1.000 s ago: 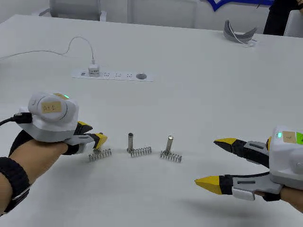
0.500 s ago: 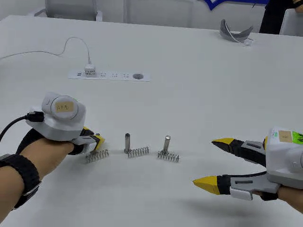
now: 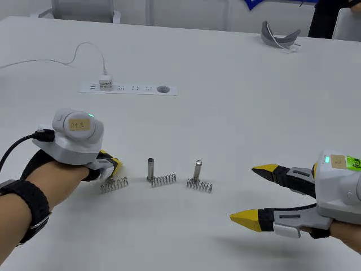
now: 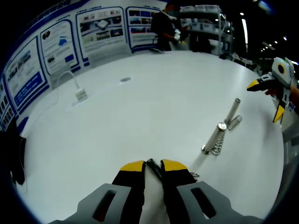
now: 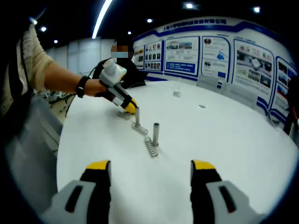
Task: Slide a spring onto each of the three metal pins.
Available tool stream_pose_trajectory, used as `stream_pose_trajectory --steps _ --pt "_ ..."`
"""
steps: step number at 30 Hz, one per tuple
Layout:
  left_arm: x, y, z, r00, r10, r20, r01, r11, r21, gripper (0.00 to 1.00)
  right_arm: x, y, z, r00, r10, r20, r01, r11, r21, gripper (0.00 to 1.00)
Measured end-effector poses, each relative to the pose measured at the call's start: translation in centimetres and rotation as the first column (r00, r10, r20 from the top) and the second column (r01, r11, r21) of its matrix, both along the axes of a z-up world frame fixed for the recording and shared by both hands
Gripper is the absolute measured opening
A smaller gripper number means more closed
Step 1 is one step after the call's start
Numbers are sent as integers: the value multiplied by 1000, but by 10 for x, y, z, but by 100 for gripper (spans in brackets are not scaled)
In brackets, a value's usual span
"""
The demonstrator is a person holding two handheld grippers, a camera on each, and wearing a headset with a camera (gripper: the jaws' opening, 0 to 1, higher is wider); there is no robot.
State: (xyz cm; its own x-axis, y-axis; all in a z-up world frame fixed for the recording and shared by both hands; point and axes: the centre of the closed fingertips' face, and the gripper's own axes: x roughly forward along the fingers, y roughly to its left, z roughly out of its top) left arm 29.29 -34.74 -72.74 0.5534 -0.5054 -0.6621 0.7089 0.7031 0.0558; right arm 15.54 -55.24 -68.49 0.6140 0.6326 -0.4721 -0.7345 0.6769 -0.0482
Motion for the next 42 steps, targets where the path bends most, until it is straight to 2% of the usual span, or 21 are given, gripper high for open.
stream_pose_trajectory --steps 11,42 --pt "-1 3 -5 1000 4 -10 -3 1000 16 12 0 0 0 1000 -1 -1 1 1000 0 71" --pt "4 5 -6 999 -33 -1 33 996 78 9 0 -1 -2 1000 -2 -7 2 1000 -3 71"
